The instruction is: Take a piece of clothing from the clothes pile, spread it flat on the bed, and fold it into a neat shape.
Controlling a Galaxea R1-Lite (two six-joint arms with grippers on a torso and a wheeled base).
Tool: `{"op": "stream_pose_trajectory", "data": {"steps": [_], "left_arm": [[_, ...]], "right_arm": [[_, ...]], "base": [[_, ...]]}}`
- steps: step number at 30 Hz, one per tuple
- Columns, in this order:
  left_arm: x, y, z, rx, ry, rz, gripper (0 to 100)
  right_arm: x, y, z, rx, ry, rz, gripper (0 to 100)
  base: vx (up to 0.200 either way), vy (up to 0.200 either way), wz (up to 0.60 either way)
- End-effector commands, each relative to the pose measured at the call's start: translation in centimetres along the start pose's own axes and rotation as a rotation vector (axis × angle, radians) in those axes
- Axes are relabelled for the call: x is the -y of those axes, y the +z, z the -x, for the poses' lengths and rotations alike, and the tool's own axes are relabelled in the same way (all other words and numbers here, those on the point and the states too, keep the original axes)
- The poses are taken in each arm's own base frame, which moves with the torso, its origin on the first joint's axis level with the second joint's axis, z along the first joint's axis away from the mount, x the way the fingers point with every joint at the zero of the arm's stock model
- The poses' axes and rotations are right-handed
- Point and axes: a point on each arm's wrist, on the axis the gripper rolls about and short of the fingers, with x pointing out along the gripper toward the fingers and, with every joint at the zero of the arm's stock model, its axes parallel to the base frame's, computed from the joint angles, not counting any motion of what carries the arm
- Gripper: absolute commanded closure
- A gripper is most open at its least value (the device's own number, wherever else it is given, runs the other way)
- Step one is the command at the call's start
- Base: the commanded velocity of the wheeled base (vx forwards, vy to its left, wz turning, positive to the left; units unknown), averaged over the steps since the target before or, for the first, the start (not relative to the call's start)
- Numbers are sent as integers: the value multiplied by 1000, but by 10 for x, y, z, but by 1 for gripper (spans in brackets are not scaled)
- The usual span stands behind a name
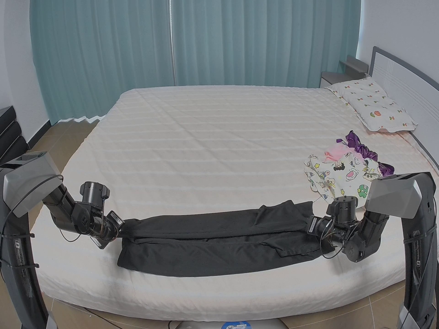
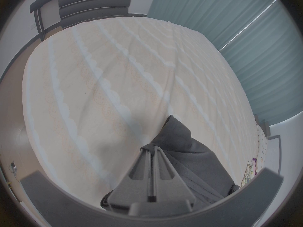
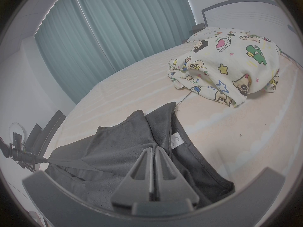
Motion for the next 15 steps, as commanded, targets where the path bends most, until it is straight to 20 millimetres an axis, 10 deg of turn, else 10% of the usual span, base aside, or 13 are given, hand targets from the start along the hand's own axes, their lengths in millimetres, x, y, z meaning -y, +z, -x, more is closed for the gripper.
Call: {"op": "stream_pose_trajectory", "data": {"steps": [1, 2, 3, 15], "left_arm": [[-2, -3, -2, -9, 12, -13, 100], [-2, -3, -2, -9, 12, -13, 100], [-4, -6, -2, -13, 20, -40, 0], [-5, -11, 9, 4, 38, -53, 0]], "right_arm": [[3, -6, 0, -22, -8, 2, 100], [3, -6, 0, -22, -8, 2, 100], [4, -10, 2, -41, -12, 4, 0], [-4, 18, 20, 26, 34, -26, 0]], "base": [[0, 0, 0], [0, 0, 0], [0, 0, 0], [0, 0, 0]]}}
